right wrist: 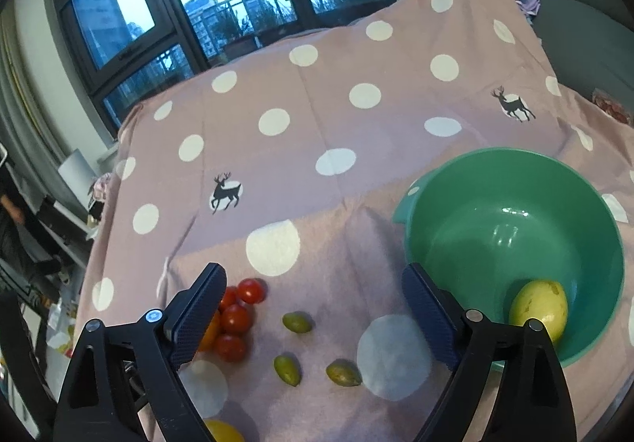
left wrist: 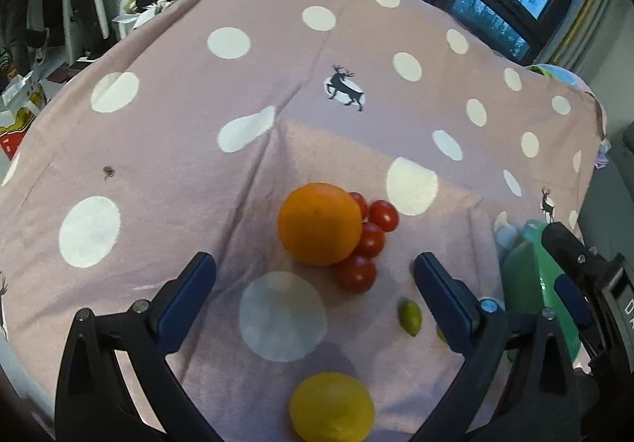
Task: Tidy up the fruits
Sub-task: 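Withdraw the right gripper from the bowl toward the orange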
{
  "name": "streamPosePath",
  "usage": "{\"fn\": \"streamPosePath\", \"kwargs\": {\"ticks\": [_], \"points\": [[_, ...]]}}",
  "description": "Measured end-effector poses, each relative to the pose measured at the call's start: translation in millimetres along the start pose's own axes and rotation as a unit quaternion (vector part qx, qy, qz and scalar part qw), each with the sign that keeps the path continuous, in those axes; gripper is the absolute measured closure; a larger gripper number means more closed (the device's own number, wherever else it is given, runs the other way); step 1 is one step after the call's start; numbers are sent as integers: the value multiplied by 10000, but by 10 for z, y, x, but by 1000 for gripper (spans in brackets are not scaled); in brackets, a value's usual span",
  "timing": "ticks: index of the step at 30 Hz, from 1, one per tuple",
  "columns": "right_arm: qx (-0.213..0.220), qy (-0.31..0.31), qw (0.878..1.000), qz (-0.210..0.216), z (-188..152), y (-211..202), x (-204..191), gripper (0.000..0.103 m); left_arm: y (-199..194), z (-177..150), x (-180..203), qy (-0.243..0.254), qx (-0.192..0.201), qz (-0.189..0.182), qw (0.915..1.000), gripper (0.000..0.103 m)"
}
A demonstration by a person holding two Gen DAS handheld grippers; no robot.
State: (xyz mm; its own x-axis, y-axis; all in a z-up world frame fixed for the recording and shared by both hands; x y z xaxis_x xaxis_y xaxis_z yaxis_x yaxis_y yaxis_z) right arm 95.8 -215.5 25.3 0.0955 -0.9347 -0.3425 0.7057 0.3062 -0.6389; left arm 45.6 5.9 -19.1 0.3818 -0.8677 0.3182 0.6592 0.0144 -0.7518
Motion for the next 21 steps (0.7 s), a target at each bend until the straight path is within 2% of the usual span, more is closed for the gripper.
{"fn": "streamPosePath", "kwargs": {"ticks": [6, 14, 21], "points": [[-88, -73, 9999, -124, -20, 46, -33, 13, 14, 17, -74, -202, -92, -73, 9997, 2], [-209, -143, 9995, -168, -58, 95, -74, 13, 49, 10, -88, -198, -225, -18, 9995, 2], [-322, -137, 9993, -159, -76, 142, -77, 13, 28, 23, -114, -282, -183, -71, 9994, 3]]}}
Point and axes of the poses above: each gripper's, at about its wrist camera, not at the fingertips, and y roughly the way its jaws point, x to its right, z to its top, the point moved 3 cm from there along y, roughly the way its jaws point, and after that the axes turned 2 degrees about -y, right-handed, at the moved point
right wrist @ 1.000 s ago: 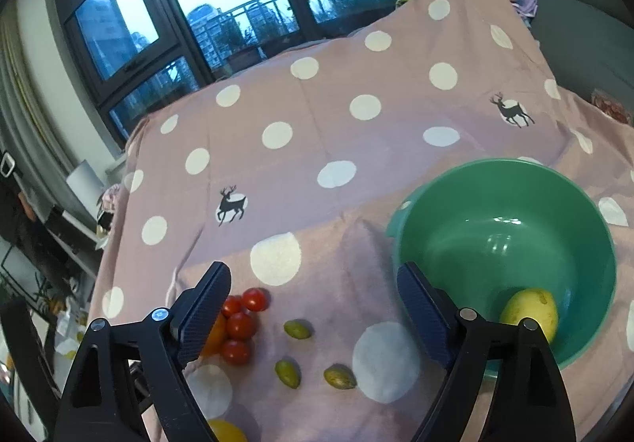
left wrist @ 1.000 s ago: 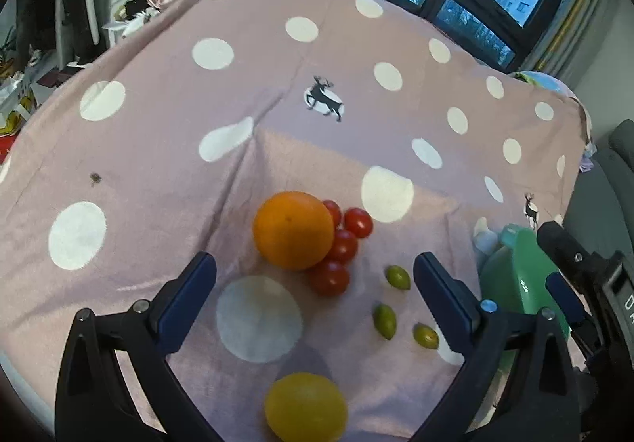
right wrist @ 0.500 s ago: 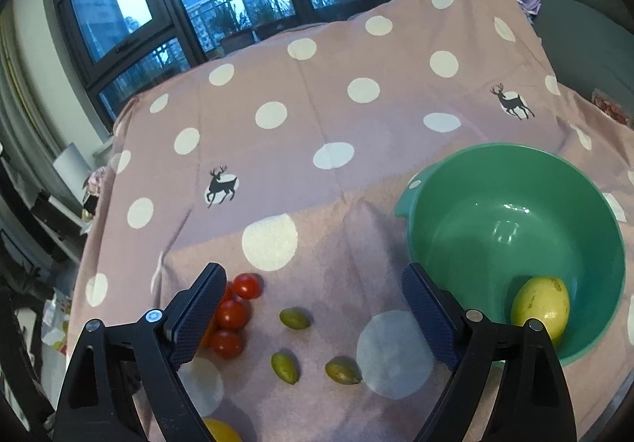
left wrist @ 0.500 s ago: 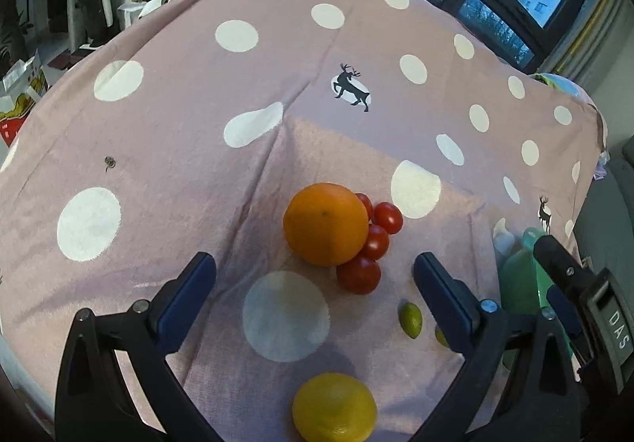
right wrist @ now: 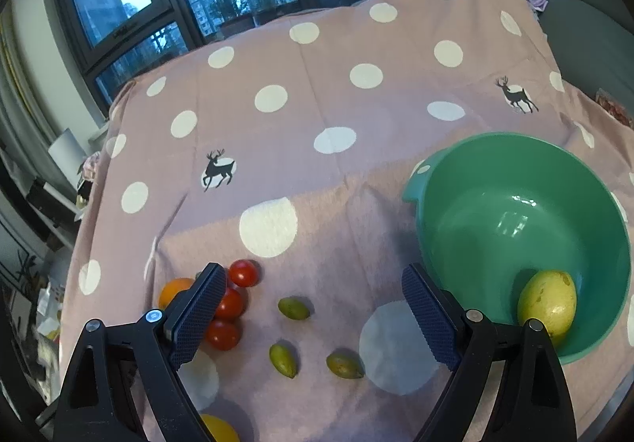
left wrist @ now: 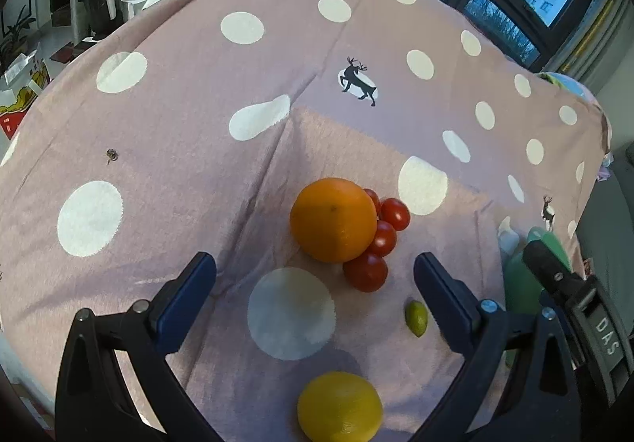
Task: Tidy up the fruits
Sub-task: 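Withdraw the right gripper from the bowl toward the orange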
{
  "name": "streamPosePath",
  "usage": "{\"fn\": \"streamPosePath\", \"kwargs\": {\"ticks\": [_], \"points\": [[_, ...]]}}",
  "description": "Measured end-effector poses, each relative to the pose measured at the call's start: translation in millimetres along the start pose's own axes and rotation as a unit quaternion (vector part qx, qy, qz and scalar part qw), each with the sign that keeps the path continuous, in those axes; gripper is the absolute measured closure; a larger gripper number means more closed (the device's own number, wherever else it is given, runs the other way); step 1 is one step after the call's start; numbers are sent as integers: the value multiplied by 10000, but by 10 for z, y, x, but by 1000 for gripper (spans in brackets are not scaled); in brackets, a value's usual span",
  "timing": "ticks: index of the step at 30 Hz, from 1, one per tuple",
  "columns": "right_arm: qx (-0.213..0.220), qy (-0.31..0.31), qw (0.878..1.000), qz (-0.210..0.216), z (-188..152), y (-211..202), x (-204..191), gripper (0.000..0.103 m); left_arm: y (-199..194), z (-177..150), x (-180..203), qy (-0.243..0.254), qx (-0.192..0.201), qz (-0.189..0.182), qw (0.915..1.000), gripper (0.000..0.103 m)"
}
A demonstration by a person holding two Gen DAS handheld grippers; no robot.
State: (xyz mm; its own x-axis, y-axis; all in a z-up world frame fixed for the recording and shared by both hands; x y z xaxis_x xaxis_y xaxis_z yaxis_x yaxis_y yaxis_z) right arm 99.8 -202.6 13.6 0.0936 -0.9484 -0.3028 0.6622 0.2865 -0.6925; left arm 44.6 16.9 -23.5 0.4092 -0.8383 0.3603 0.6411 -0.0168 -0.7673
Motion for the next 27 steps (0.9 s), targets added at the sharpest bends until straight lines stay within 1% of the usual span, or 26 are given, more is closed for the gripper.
{"fn": "streamPosePath", "kwargs": {"ticks": [4, 9, 16, 20, 24, 27], "points": [[-28, -41, 10000, 39, -7, 15, -31, 13, -13, 20, -24, -136, 9, -60, 9999, 3], [-103, -26, 9998, 190, -26, 43, -67, 13, -7, 43, -94, -265, -2, 17, 9996, 4], [-216, 0, 9992, 324, -45, 90, -120, 13, -32, 83, -186, -523, 12, -64, 9986, 5], [-292, 32, 9980, 551, -41, 110, -164, 13, -53, 97, -199, -567, 61, -86, 9983, 10], [-317, -36, 9975, 637, -37, 121, -229, 13, -53, 110, -223, -634, 73, -122, 9979, 14], [-360, -70, 9972, 658, -32, 127, -268, 13, -45, 118, -240, -665, 47, -126, 9977, 19]]}}
Point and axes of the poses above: each gripper's, at about its wrist camera, not at the fingertips, and y roughly the way its jaws point, x to its right, z to its top, the point moved 3 cm from there along y, roughly the way its jaws point, and after that the axes turned 2 degrees about -y, right-handed, at the moved point
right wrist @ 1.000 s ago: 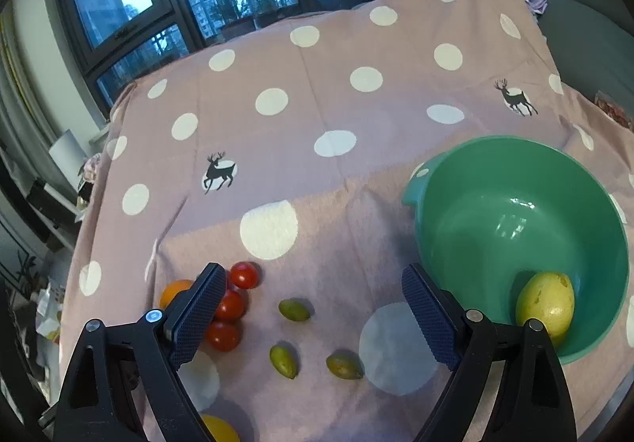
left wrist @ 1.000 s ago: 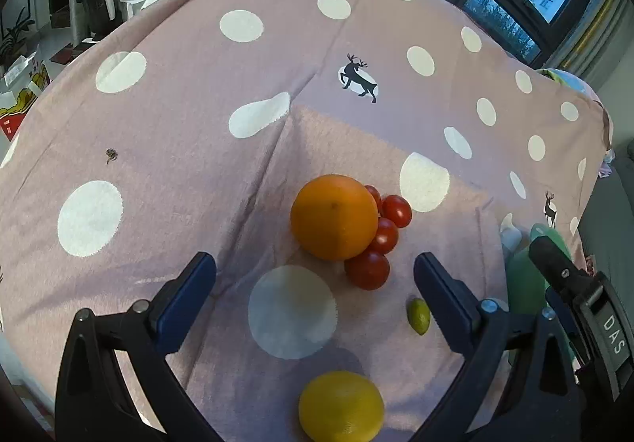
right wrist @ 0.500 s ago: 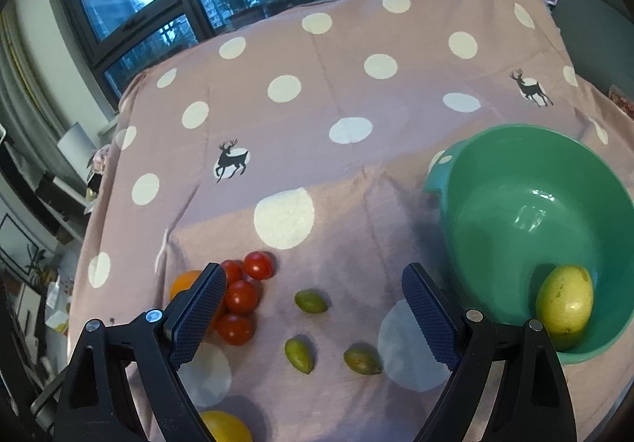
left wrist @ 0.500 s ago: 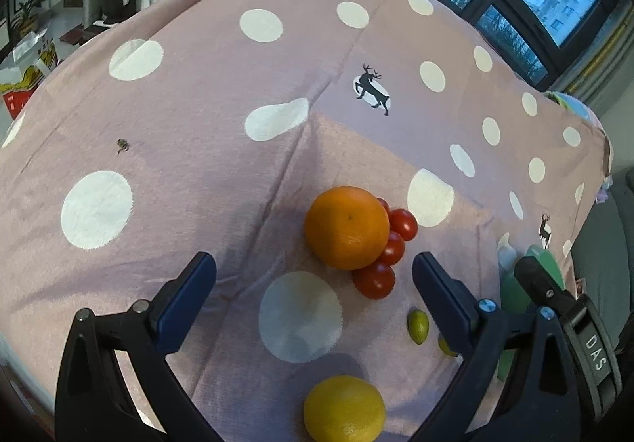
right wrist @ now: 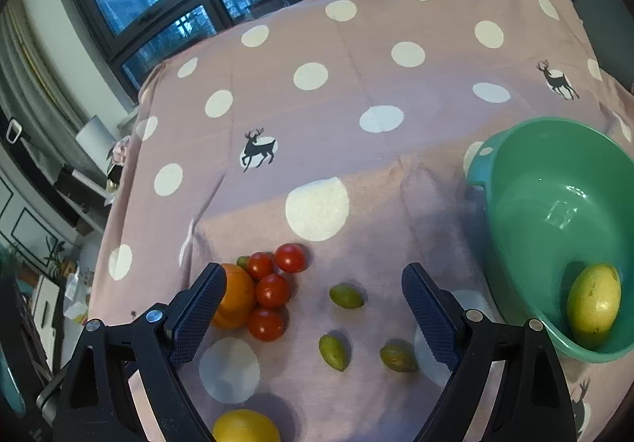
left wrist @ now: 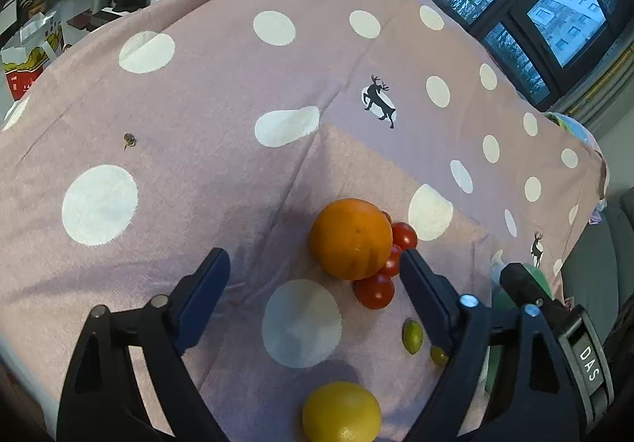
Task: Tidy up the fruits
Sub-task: 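Withdraw the right gripper from the bowl toward the orange, then close the right gripper around the orange and lift it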
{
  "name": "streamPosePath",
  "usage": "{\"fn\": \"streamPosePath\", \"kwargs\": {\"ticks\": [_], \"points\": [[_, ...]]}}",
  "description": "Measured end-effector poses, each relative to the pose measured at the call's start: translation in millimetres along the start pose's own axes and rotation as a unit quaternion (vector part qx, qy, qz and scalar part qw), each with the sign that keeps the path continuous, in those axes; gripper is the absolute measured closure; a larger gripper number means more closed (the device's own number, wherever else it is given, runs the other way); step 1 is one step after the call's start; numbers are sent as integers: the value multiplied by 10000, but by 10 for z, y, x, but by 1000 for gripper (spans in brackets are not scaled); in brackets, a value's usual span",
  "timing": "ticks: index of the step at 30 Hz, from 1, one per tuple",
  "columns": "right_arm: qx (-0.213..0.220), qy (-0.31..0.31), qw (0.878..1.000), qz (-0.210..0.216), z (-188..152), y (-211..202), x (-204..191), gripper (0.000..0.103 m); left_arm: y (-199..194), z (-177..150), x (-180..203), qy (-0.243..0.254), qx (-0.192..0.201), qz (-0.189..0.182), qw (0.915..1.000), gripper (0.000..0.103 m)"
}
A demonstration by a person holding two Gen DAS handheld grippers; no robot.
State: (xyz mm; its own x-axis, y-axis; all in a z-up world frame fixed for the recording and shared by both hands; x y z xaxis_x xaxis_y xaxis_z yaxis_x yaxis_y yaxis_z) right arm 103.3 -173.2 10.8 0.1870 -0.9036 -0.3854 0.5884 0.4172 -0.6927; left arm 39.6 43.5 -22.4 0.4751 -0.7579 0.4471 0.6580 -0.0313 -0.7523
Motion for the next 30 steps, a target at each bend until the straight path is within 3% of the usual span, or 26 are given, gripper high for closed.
{"fn": "streamPosePath", "kwargs": {"ticks": [10, 13, 17, 20, 30], "points": [[-250, -452, 9983, 280, 218, 138, -460, 13, -54, 88, -159, -255, 33, -129, 9996, 32], [-419, -644, 9952, 613, 220, 310, -690, 13, -76, 109, -220, -348, 43, -94, 9993, 40], [-469, -824, 9924, 785, 118, 487, -853, 18, -119, 131, -354, -519, 82, 9, 9986, 45], [-736, -809, 9900, 890, 30, 668, -894, 28, -152, 159, -432, -607, 115, 47, 9981, 48], [-1099, -910, 9894, 278, -134, 848, -859, 30, -139, 177, -594, -808, -18, 165, 9966, 49]]}}
Point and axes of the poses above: each gripper's, at about its wrist camera, not at the fingertips, and y roughly the way its jaws point, x to its right, z to its top, the point moved 3 cm from there along y, roughly the way its jaws point, and after that the axes turned 2 degrees about -y, right-handed, at the moved point
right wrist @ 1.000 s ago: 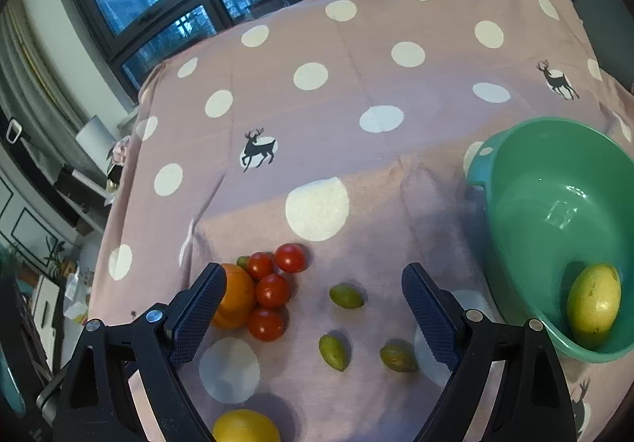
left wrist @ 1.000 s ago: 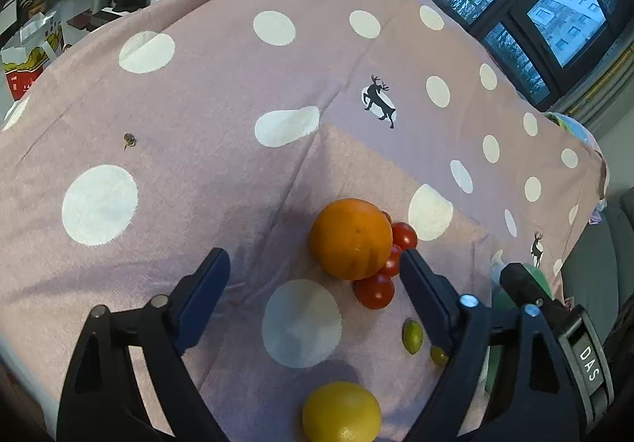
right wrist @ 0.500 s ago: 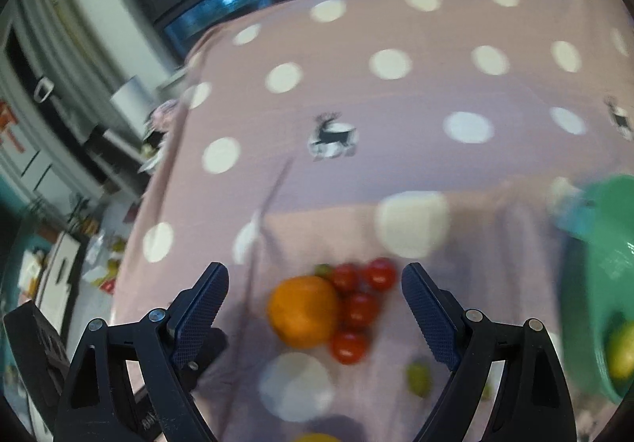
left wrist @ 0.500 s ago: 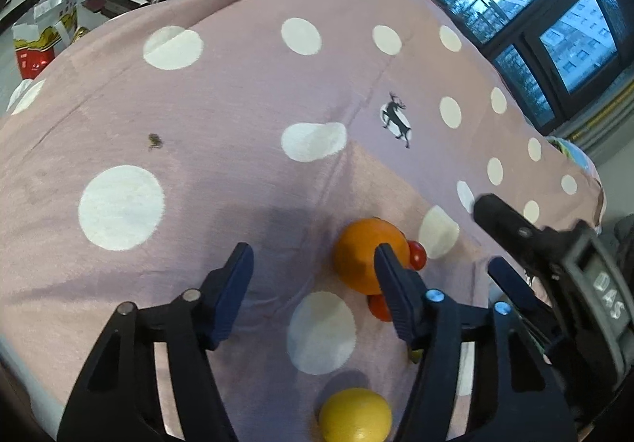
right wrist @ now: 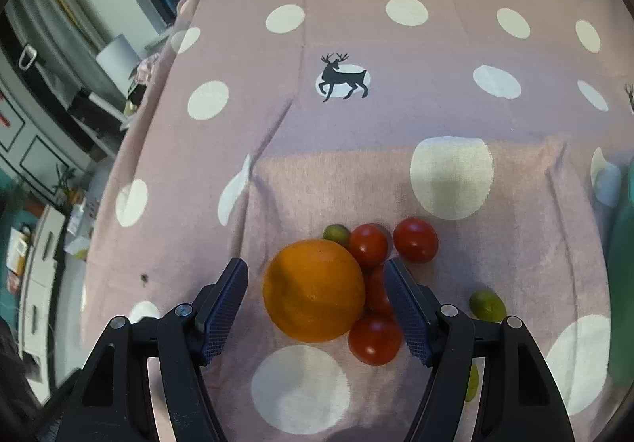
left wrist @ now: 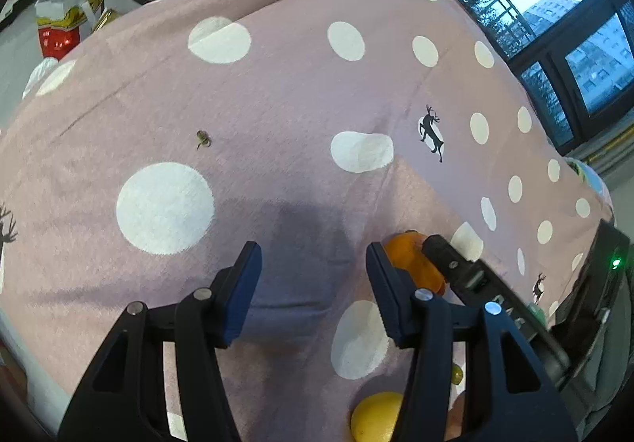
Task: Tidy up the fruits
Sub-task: 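Close the right gripper around the orange and lift it, then hold the orange in the right gripper above the other fruits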
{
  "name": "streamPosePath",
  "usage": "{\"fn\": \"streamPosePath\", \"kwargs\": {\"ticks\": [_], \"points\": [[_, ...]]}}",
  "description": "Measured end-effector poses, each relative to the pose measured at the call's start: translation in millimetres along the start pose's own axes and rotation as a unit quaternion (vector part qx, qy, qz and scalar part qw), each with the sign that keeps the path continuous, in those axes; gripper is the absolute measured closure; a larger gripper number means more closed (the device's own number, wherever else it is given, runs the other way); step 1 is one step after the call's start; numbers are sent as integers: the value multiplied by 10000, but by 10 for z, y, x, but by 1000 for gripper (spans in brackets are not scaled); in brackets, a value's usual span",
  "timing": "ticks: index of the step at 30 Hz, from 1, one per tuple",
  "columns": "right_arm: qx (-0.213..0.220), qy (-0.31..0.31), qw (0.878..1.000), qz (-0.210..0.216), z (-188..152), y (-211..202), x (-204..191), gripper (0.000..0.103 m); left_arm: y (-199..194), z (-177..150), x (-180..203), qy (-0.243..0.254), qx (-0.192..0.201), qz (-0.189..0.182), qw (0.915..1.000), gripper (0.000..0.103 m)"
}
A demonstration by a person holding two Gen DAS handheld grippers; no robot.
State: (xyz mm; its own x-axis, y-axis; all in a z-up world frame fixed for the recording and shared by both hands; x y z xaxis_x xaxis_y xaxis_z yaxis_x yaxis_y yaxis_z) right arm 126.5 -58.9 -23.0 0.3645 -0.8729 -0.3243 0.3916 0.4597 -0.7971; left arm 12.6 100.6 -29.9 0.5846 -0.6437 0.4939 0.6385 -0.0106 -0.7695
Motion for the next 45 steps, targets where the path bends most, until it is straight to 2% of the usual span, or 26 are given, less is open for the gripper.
{"fn": "streamPosePath", "kwargs": {"ticks": [8, 14, 15, 16, 17, 28, 36, 45], "points": [[-157, -261, 9995, -100, -54, 124, -104, 30, -1, -10, -1, -31, -39, -19, 10000, 49], [-249, -488, 9976, -433, -86, 229, -166, 30, 6, 3, -26, -65, -40, 21, 10000, 48], [-261, -470, 9976, -431, -83, 236, -161, 31, 13, 2, -23, -65, -45, 31, 10000, 48], [-248, -484, 9974, -470, -79, 234, -152, 37, 14, -1, -21, -65, -48, 45, 10000, 48], [-241, -509, 9973, -473, -76, 230, -147, 37, 14, -3, -16, -55, -44, 53, 10000, 48], [-344, 102, 9992, 163, -126, 24, 63, 39, 18, -57, 81, 107, -40, 24, 9999, 48], [-74, 743, 9971, 149, -214, -410, 473, 39, 44, -132, 260, 400, -82, -59, 9991, 47], [-218, 1127, 9933, 160, -499, -520, 822, 39, 164, -345, 583, 989, -307, -116, 9946, 47]]}}
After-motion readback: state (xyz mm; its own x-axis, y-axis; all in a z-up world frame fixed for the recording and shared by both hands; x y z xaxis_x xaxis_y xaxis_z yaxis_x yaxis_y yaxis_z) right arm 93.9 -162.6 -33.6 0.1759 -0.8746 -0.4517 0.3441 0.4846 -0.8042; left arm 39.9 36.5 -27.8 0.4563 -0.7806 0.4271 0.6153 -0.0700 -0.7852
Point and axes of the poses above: each gripper's, at about its wrist camera, not at the fingertips, and y roughly the way its jaws point, x to its right, z to its top, the point moved 3 cm from there along y, roughly the way its jaws point, and after that the axes turned 2 degrees about -y, right-handed, at the moved point
